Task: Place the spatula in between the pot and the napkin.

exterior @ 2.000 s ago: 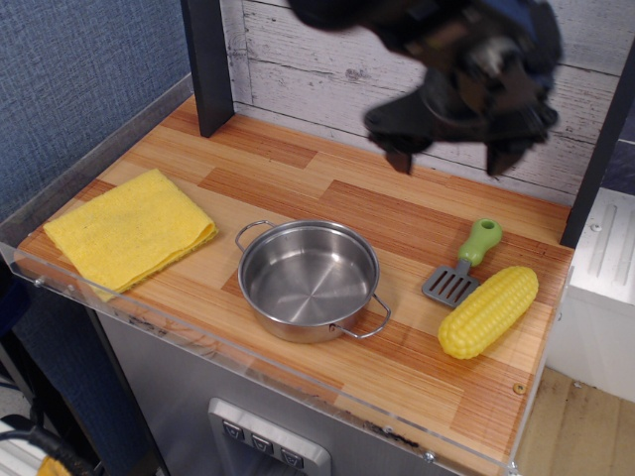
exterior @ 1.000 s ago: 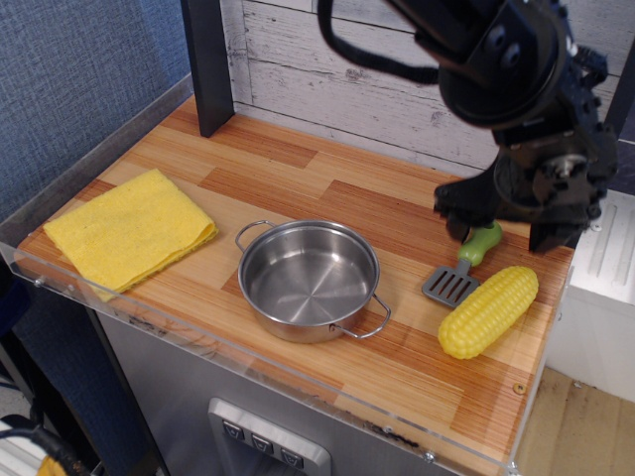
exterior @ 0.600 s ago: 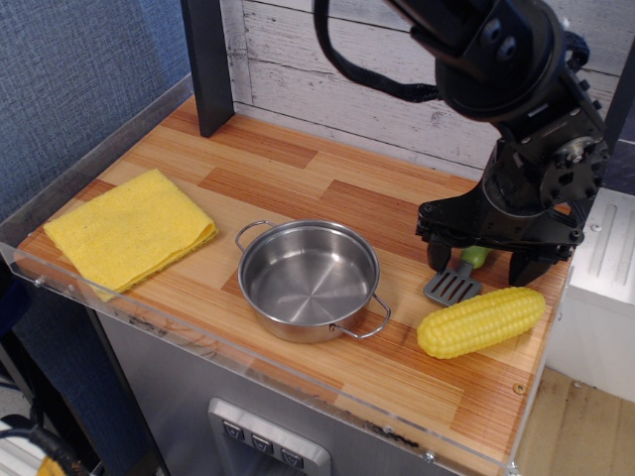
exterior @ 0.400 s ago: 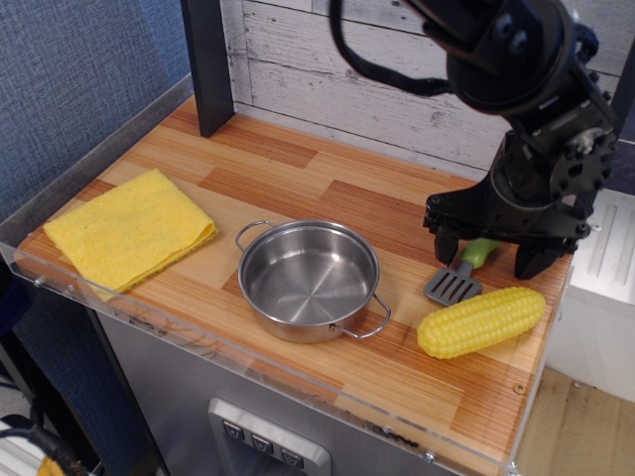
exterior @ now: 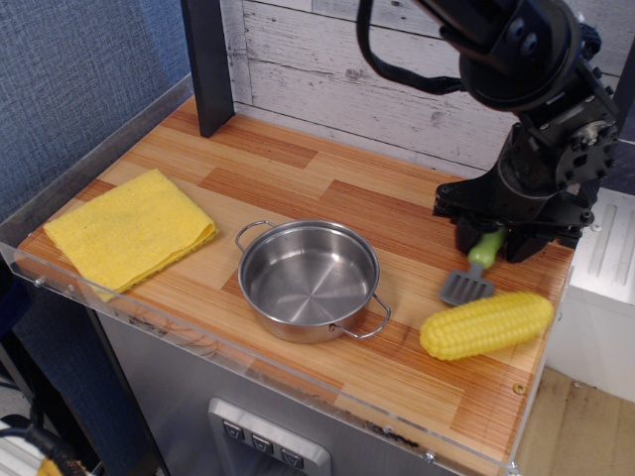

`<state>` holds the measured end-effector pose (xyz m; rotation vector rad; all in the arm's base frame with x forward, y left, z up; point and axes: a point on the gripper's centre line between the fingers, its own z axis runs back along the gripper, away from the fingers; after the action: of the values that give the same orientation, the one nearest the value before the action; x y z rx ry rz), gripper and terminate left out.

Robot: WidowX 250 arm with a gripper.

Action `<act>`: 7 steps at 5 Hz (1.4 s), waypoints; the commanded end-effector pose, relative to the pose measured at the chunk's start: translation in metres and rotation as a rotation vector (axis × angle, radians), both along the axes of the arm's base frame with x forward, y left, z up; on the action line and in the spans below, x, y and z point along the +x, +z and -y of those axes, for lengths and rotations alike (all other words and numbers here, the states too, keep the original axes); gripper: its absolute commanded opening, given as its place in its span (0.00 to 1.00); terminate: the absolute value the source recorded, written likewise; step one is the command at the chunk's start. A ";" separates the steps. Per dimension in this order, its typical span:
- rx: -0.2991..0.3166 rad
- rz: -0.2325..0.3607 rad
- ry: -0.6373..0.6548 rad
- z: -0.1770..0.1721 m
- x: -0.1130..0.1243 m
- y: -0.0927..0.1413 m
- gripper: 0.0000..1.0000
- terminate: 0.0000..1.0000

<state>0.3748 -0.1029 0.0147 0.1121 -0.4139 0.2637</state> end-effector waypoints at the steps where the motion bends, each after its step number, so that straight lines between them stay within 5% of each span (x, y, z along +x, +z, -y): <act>1: -0.011 0.014 -0.001 0.001 -0.008 0.007 0.00 0.00; 2: -0.019 0.029 -0.014 0.003 -0.017 0.017 0.00 0.00; 4: -0.036 0.118 -0.030 0.012 -0.028 0.073 0.00 0.00; 7: -0.006 0.213 0.161 -0.069 -0.033 0.143 0.00 0.00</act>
<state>0.3481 -0.0255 0.1389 0.1342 -0.5680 0.4486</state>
